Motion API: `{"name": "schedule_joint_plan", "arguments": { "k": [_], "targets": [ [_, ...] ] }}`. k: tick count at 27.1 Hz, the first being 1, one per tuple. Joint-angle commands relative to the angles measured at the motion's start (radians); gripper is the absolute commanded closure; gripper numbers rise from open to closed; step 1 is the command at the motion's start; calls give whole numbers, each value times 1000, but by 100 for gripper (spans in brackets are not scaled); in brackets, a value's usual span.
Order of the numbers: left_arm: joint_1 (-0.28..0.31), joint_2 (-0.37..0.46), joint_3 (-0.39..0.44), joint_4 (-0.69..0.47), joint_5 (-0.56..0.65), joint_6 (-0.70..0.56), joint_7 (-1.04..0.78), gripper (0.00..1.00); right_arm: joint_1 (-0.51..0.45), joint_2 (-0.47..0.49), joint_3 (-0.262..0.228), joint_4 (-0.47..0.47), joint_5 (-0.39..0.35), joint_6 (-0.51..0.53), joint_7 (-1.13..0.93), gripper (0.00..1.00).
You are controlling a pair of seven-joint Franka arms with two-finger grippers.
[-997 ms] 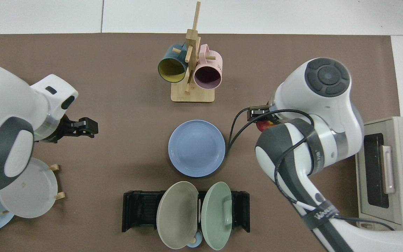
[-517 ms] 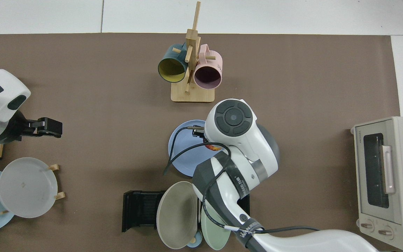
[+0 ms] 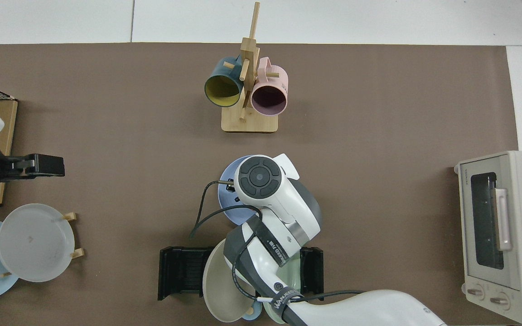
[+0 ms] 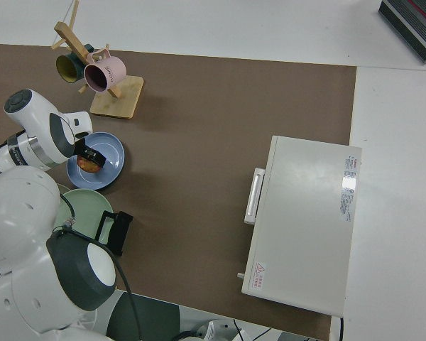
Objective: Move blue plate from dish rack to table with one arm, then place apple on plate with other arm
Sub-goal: 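Open the right gripper and raise it away from the plate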
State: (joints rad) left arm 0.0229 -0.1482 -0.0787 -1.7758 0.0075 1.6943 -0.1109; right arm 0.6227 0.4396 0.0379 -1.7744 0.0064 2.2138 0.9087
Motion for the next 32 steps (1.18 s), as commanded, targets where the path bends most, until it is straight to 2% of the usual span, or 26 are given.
{"name": "schedule_joint_plan", "arguments": {
  "k": [1, 2, 3, 9, 14, 24, 32],
  "targets": [
    [18, 7, -6, 21, -14, -1, 0, 0, -1, -5, -6, -33, 17, 35, 30, 11],
    [31, 9, -13, 22, -14, -4, -1, 0, -3, -7, -6, -30, 15, 29, 26, 1],
    [43, 10, -18, 24, -15, -5, -1, 0, -4, -12, -6, -27, 15, 26, 24, 0],
    [51, 2, -19, 15, -15, -15, 2, 0, -38, -48, -6, 42, 18, -68, 9, 0],
    [51, 1, -18, 10, -15, -16, 4, 0, -101, -108, -4, 56, 14, -78, -31, 0],
    [46, -1, -18, 7, -15, -28, 8, 0, -271, -197, -10, 50, 20, -152, -476, 0],
    [46, 21, -12, 21, -27, -30, 4, 0, -464, -249, -12, 50, 15, -239, -796, 0]
  ]
}}
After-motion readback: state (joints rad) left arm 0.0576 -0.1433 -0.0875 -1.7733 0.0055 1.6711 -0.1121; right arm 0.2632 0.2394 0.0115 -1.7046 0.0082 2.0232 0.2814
